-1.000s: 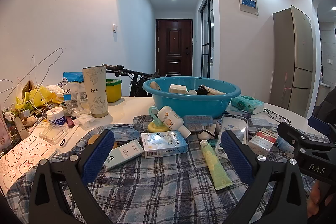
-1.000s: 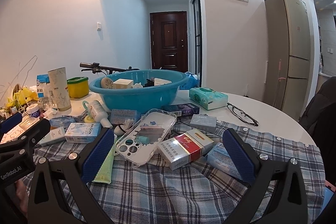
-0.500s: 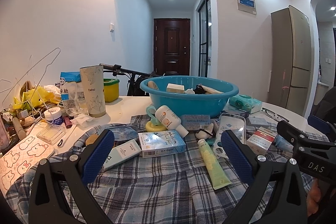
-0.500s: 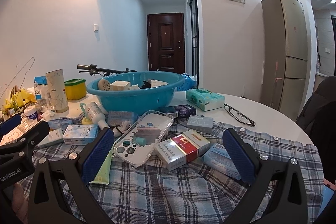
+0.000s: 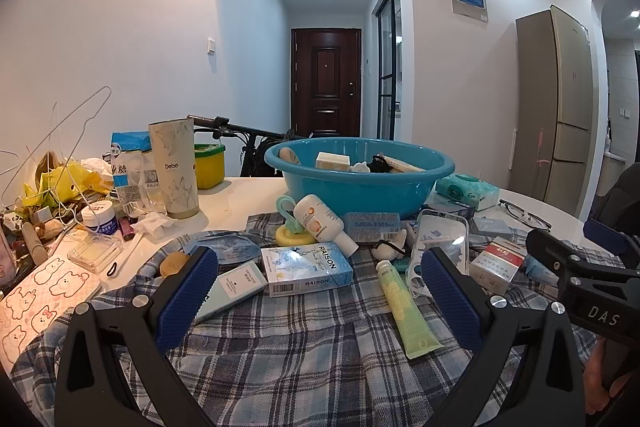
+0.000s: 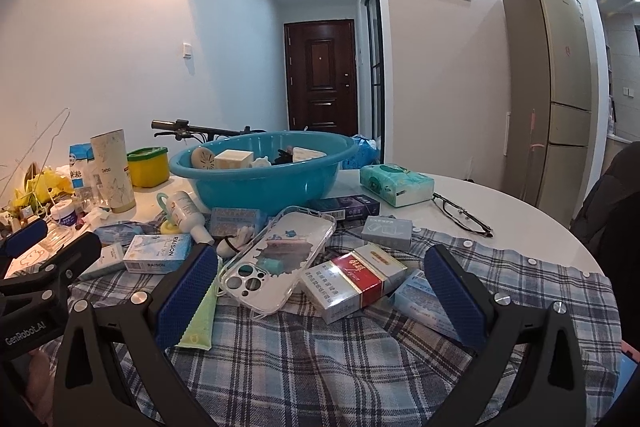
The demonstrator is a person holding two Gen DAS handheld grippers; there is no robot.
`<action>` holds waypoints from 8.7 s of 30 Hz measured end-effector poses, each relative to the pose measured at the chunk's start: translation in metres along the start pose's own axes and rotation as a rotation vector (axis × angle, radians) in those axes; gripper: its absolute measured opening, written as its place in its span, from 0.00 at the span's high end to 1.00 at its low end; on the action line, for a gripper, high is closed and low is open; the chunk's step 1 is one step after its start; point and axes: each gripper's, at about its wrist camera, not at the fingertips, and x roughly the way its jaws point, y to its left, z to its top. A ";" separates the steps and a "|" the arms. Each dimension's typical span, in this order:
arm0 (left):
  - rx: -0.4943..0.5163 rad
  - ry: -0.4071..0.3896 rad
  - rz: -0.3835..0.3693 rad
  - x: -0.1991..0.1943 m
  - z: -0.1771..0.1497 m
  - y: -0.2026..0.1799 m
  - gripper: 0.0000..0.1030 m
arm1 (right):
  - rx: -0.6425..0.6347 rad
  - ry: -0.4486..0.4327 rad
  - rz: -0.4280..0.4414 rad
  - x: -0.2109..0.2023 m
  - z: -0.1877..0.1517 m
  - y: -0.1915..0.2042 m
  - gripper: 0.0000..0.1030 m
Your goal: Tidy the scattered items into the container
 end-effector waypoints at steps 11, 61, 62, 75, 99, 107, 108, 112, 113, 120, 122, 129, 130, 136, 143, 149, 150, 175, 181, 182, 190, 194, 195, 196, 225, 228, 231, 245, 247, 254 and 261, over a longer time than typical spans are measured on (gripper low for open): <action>0.044 0.059 0.018 0.004 0.001 -0.005 0.00 | 0.071 0.083 -0.012 0.016 -0.002 -0.012 0.06; 0.035 0.391 -0.070 0.182 0.049 0.002 0.01 | -0.046 0.404 -0.012 0.156 0.054 0.022 0.05; 0.036 0.386 -0.074 0.186 0.044 0.004 0.01 | -0.044 0.380 -0.015 0.162 0.053 0.021 0.05; -0.073 0.472 -0.061 0.202 0.009 0.025 0.01 | 0.047 0.297 0.117 0.160 0.024 0.012 0.05; 0.016 0.297 0.105 0.160 0.023 0.013 0.01 | -0.057 0.204 0.014 0.142 0.028 0.030 0.05; -0.019 0.337 0.022 0.160 0.015 0.014 0.01 | 0.038 0.205 -0.018 0.137 0.027 0.009 0.05; -0.001 0.343 0.054 0.158 0.014 0.014 0.01 | 0.025 0.203 -0.010 0.136 0.027 0.011 0.05; 0.002 0.384 0.131 0.157 0.009 0.017 0.01 | -0.054 0.219 0.013 0.132 0.024 0.026 0.05; 0.006 0.412 0.145 0.162 0.007 0.016 0.01 | -0.077 0.214 0.010 0.131 0.024 0.031 0.03; -0.008 0.494 0.073 0.170 -0.002 0.018 0.01 | -0.231 0.173 -0.043 0.119 0.019 0.060 0.02; 0.000 0.482 0.037 0.165 -0.001 0.012 0.02 | -0.278 0.127 -0.067 0.109 0.018 0.068 0.02; -0.028 0.515 0.007 0.171 -0.004 0.009 0.00 | -0.119 0.142 -0.035 0.109 0.027 0.047 0.02; -0.037 0.523 0.007 0.172 -0.004 0.009 0.00 | -0.096 0.163 -0.045 0.112 0.027 0.043 0.02; -0.076 0.542 0.008 0.181 -0.004 0.012 0.00 | 0.008 0.180 -0.107 0.114 0.033 0.014 0.02; -0.029 0.497 0.011 0.172 -0.002 0.003 0.00 | 0.038 0.217 -0.136 0.123 0.029 0.005 0.02; 0.003 0.389 0.097 0.151 0.011 0.008 0.00 | 0.088 0.266 -0.072 0.129 0.026 0.000 0.02; 0.000 0.382 0.092 0.149 0.013 0.009 0.00 | 0.096 0.267 -0.060 0.129 0.026 0.000 0.02; 0.015 0.583 0.203 0.174 -0.013 0.001 0.00 | -0.011 0.174 -0.099 0.110 0.036 0.016 0.02; -0.055 0.570 0.201 0.168 -0.012 0.014 0.00 | -0.004 0.188 -0.093 0.112 0.035 0.013 0.02; -0.063 0.561 0.188 0.167 -0.011 0.014 0.00 | -0.004 0.193 -0.091 0.113 0.035 0.013 0.02; -0.058 0.572 0.001 0.172 -0.010 0.006 0.04 | 0.003 0.197 -0.076 0.113 0.034 0.013 0.02; -0.044 0.581 0.002 0.175 -0.011 0.005 0.03 | 0.003 0.197 -0.090 0.114 0.034 0.012 0.02; -0.045 0.576 -0.002 0.174 -0.010 0.005 0.03 | 0.007 0.198 -0.088 0.114 0.035 0.011 0.02; -0.044 0.573 -0.009 0.173 -0.010 0.005 0.03 | 0.012 0.198 -0.085 0.114 0.035 0.010 0.02; -0.066 0.633 -0.065 0.134 0.001 0.001 0.09 | 0.014 0.147 -0.091 0.102 0.041 0.009 0.02; -0.036 0.602 -0.077 0.126 0.004 -0.007 0.09 | 0.033 0.161 -0.085 0.106 0.041 0.005 0.02; -0.031 0.586 -0.096 0.121 0.006 -0.010 0.09 | 0.053 0.179 -0.079 0.109 0.040 0.000 0.01; 0.094 0.697 -0.132 0.108 -0.029 -0.015 0.08 | 0.119 0.370 0.029 0.079 0.025 -0.028 0.01; 0.063 0.706 -0.121 0.109 -0.031 -0.015 0.04 | 0.131 0.380 0.040 0.070 0.021 -0.030 0.01; -0.111 0.689 -0.068 0.118 -0.026 -0.001 0.03 | 0.136 0.398 0.000 0.051 0.008 -0.031 0.02; -0.040 0.680 -0.005 0.114 -0.028 -0.004 0.12 | 0.087 0.405 -0.052 0.047 -0.001 -0.028 0.02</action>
